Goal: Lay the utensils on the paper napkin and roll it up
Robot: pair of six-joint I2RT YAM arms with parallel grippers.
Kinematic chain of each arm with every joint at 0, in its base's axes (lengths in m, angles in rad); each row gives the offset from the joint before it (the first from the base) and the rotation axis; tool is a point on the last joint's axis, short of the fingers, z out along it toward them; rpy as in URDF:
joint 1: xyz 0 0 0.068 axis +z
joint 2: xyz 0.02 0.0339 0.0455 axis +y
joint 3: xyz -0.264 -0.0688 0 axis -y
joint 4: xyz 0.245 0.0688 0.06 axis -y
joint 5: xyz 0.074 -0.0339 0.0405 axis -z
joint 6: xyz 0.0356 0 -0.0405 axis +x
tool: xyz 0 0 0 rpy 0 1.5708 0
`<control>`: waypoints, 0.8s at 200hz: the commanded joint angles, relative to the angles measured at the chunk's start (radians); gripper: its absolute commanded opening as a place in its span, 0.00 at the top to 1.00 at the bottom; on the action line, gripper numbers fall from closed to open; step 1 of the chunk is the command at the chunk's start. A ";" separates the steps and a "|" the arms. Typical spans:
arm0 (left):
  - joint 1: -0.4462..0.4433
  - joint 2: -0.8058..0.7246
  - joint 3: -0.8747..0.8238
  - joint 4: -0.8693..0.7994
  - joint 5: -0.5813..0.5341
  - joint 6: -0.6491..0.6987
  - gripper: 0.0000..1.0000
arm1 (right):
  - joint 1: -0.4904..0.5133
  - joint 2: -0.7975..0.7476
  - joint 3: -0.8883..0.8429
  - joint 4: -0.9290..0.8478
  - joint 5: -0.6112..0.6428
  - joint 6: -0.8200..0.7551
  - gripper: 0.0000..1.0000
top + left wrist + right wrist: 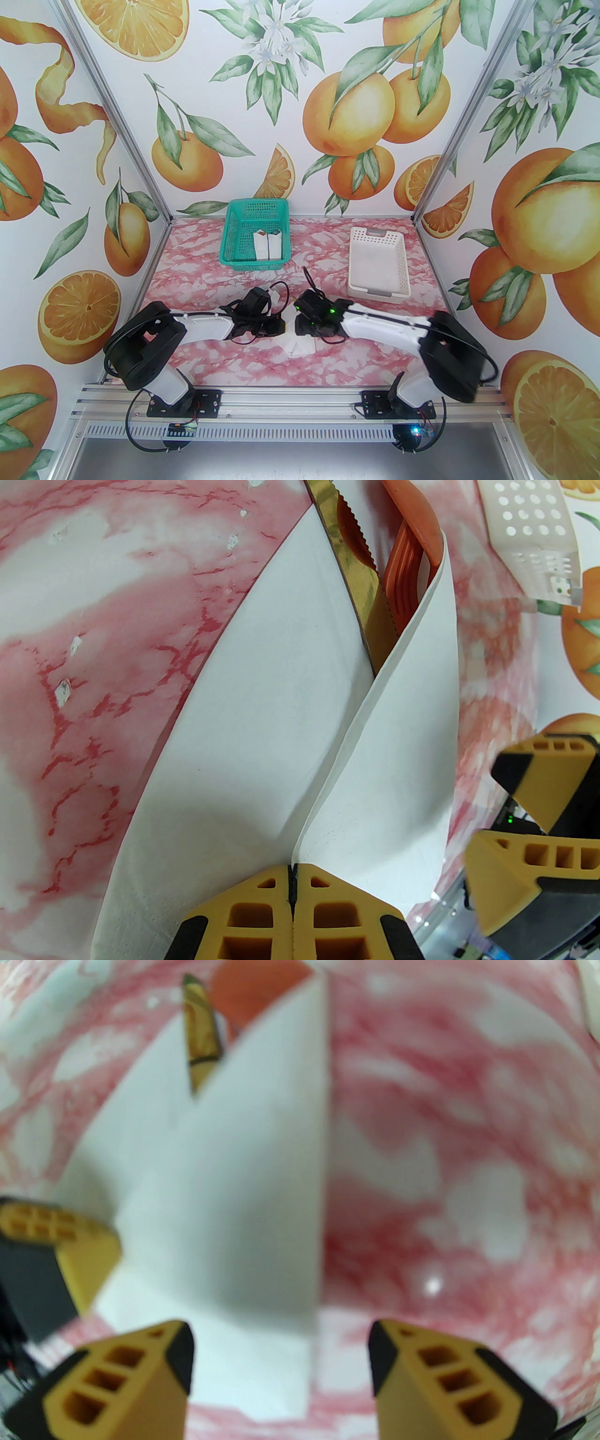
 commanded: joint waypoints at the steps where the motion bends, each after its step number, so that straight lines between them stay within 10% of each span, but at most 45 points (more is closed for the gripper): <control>1: -0.006 -0.003 -0.033 -0.063 -0.029 -0.013 1.00 | 0.004 0.046 0.030 0.002 0.029 -0.038 0.32; 160: -0.006 -0.004 -0.045 -0.071 -0.048 -0.021 1.00 | -0.011 0.090 0.001 -0.053 0.049 -0.079 0.40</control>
